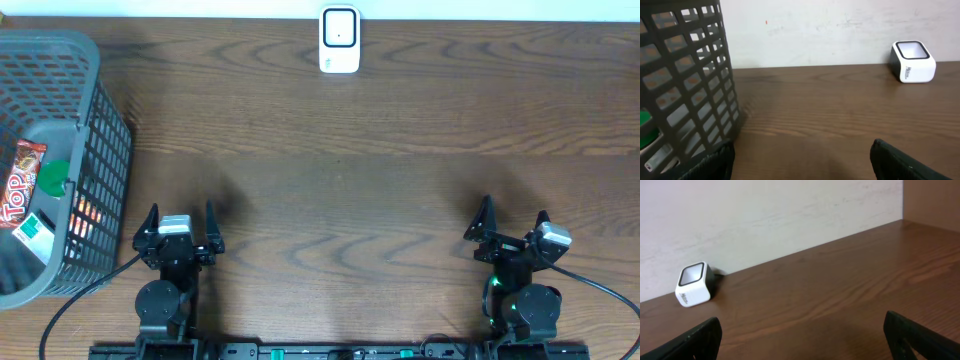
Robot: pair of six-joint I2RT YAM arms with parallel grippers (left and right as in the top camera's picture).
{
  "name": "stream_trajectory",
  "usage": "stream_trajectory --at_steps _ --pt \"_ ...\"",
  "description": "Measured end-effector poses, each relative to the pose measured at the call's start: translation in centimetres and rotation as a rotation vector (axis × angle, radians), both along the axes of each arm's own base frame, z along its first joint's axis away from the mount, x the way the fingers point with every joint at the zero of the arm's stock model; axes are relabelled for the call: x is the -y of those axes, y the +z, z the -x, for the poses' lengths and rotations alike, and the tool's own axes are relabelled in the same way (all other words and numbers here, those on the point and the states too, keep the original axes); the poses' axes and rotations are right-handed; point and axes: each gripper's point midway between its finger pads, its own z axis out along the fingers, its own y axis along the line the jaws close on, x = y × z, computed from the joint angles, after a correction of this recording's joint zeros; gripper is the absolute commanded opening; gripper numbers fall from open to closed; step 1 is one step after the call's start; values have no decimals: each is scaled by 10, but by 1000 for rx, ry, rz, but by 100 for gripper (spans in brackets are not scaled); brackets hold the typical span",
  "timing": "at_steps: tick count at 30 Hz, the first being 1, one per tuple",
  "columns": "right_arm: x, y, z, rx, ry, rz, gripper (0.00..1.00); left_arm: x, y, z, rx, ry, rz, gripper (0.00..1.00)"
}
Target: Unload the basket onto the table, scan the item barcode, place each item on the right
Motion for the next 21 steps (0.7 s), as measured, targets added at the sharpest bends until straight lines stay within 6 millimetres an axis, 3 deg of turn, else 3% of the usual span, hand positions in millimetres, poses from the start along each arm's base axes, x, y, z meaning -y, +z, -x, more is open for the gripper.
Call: stream_trajectory --at_steps 2,8,13,16,21 --pt "0 0 0 0 0 0 99 4 0 0 1 -19 21 87" --pt "0 0 0 0 0 0 99 41 -2 2 -16 -229 94 87" --pt "0 0 0 -1 0 0 99 59 -14 6 -168 -323 152 87" --pt "0 0 0 -2 0 0 99 64 16 0 -225 -345 172 87" --pt "0 -1 0 -3 2 0 99 68 114 -12 -342 -356 200 87"
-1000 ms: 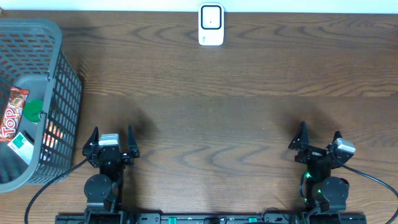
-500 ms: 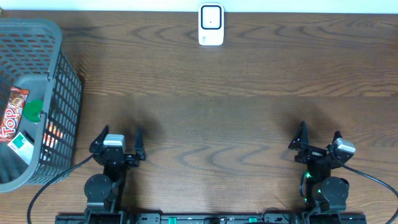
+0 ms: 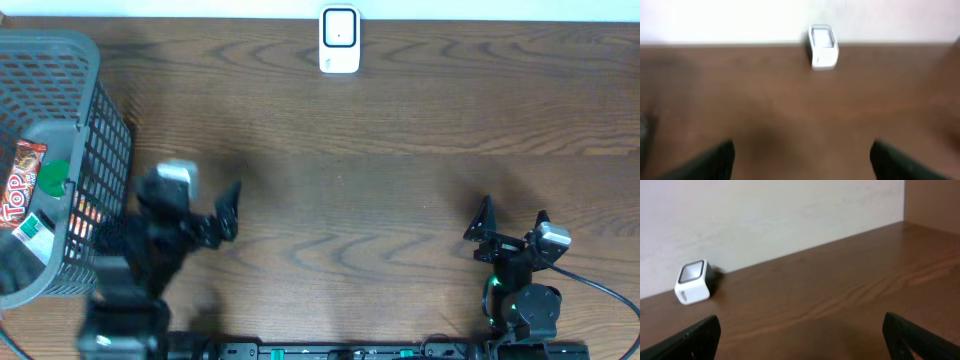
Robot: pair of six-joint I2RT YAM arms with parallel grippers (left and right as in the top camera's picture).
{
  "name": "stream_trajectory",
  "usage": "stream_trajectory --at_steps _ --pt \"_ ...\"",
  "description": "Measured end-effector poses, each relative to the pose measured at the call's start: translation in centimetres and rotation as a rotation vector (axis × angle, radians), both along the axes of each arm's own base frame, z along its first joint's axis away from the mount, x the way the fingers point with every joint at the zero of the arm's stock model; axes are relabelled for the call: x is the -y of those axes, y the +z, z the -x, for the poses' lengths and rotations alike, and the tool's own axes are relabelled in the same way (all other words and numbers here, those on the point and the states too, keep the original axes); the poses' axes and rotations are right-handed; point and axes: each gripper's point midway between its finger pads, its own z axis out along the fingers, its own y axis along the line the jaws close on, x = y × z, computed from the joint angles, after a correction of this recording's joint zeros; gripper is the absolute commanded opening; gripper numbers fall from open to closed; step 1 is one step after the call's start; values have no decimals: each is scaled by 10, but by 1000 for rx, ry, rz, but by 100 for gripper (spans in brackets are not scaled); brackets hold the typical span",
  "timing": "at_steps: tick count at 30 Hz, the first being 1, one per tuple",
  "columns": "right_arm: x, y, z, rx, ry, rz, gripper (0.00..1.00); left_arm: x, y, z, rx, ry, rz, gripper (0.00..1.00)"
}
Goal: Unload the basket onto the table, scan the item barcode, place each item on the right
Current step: 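Reach the left gripper into the basket and grasp the green-capped bottle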
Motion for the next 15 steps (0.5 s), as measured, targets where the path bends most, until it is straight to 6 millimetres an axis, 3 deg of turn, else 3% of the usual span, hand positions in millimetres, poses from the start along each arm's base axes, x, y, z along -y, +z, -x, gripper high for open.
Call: stream_trajectory --at_steps 5,11,15 --pt "0 0 0 1 2 0 99 10 46 -9 -170 -49 25 87" --pt "0 0 0 1 2 0 99 36 36 -19 -270 -186 114 87" --pt "0 0 0 1 2 0 99 34 54 -24 -230 -176 139 87"
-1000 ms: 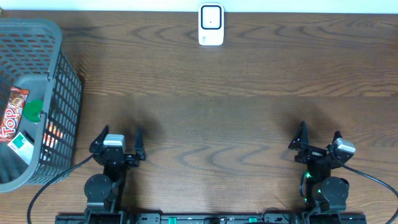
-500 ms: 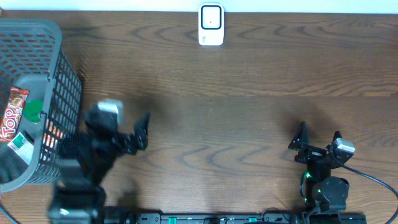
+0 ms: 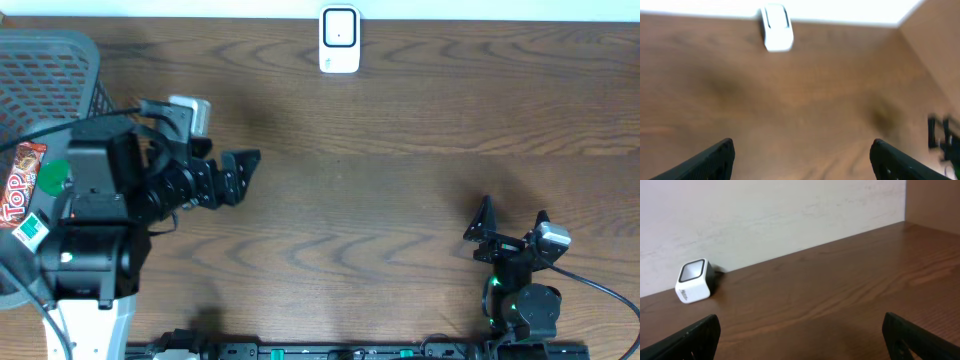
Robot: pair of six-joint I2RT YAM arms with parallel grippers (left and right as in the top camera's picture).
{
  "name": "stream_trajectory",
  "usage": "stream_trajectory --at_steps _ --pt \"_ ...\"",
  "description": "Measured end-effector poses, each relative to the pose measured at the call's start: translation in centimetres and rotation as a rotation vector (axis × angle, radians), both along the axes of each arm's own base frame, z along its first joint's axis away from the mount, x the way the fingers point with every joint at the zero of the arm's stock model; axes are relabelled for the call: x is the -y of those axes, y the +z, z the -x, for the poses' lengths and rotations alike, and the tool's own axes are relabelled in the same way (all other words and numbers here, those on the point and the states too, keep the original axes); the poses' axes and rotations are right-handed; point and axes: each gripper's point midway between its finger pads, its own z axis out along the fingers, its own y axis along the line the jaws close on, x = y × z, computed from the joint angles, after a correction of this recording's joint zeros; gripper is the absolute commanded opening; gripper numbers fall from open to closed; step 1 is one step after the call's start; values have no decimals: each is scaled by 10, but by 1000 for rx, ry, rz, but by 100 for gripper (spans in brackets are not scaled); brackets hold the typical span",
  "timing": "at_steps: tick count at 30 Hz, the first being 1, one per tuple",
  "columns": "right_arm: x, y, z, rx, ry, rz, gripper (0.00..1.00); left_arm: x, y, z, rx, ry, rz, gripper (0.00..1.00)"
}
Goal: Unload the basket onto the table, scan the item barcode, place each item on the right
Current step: 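Reach the left gripper into the basket and grasp the green-capped bottle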
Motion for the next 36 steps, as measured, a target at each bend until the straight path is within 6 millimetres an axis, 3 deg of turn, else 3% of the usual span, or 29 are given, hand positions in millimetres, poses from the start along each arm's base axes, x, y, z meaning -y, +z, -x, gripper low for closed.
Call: stream_trajectory --at_steps 4,8,10,13,15,19,23,25,29,36 --pt "0 0 0 0 0 0 99 -33 71 -15 121 171 24 87" --pt "0 0 0 0 0 0 99 -79 146 -17 249 371 48 87" --pt "0 0 0 0 0 0 99 -111 166 -17 268 515 65 87" --pt "0 0 0 0 0 0 99 -165 171 -19 236 753 104 87" --pt "0 0 0 0 0 0 99 -206 154 -22 163 912 146 84" --pt "0 0 0 0 0 0 99 -289 80 -36 -97 1194 254 82" --pt "0 0 0 0 0 0 99 -343 14 -47 -288 1339 302 82" --pt "0 0 0 0 0 0 99 -359 -19 -49 -387 1393 305 82" --pt "0 0 0 0 0 0 99 -371 -65 -46 -540 1461 249 82" --pt "0 0 0 0 0 0 99 -377 -109 -56 -654 1454 130 86"
